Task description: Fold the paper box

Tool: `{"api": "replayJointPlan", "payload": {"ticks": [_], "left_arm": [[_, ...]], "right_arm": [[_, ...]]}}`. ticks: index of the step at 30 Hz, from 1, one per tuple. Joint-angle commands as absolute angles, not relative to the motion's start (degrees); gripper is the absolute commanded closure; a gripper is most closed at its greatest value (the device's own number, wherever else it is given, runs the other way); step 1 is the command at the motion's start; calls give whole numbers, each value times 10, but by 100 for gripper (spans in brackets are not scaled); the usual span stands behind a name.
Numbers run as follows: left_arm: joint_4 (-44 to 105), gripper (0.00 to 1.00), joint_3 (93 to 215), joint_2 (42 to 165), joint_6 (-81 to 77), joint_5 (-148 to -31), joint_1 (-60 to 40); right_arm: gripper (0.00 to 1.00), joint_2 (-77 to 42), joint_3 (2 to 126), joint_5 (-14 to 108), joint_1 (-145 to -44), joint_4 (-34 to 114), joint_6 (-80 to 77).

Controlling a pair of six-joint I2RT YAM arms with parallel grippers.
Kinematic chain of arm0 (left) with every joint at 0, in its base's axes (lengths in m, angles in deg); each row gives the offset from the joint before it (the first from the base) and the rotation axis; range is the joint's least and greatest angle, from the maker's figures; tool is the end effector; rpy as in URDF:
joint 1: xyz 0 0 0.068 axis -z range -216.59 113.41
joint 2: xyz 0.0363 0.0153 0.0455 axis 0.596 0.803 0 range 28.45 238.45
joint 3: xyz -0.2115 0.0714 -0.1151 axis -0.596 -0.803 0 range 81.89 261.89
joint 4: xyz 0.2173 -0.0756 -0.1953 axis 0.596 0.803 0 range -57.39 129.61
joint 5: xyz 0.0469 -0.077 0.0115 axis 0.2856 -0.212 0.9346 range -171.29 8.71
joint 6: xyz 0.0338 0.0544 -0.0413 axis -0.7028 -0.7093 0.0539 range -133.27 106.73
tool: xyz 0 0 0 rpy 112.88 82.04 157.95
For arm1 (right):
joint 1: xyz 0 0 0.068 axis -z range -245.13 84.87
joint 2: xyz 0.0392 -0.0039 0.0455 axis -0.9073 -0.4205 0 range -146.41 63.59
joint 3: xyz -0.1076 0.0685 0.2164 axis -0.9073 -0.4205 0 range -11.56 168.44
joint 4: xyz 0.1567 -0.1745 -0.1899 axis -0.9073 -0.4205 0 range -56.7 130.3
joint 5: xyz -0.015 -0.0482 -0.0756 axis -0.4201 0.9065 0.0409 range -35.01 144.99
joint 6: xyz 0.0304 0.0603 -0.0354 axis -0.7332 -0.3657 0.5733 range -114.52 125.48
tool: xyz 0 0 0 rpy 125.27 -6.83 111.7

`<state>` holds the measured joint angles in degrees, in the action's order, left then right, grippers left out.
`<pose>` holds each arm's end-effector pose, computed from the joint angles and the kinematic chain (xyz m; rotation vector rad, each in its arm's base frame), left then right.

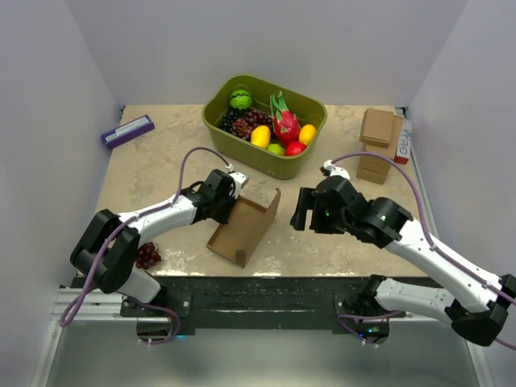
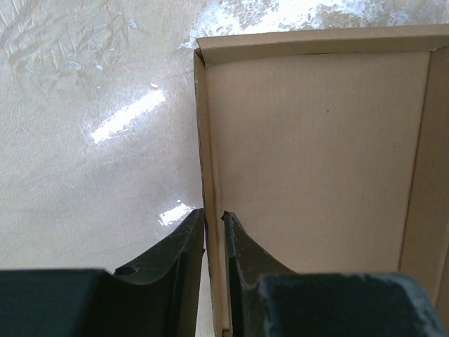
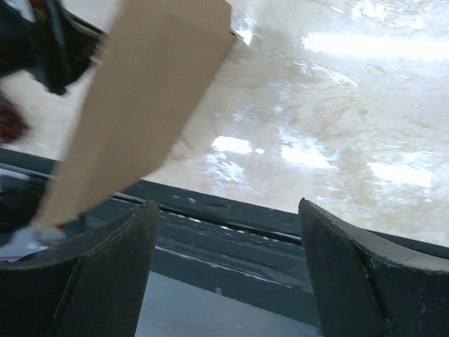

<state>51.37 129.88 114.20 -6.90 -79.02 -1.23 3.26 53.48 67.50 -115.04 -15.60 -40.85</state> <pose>0.2810 -0.1961 0.1102 0.6288 2.4946 -0.2279 0.1834 0.1962 0.2999 0.0185 2.4945 0.4710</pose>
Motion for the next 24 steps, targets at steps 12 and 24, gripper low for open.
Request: {"api": "replayJointPlan", "payload": {"ticks": [12,24], "left_arm": [[511,53,1323,1119,-54,-846,-27],[511,20,1320,1056,-44,-859,-81]], "right_arm": [[8,-34,547,628,-1172,48,-526],[20,-125,589,672,-1197,16,-538]]}}
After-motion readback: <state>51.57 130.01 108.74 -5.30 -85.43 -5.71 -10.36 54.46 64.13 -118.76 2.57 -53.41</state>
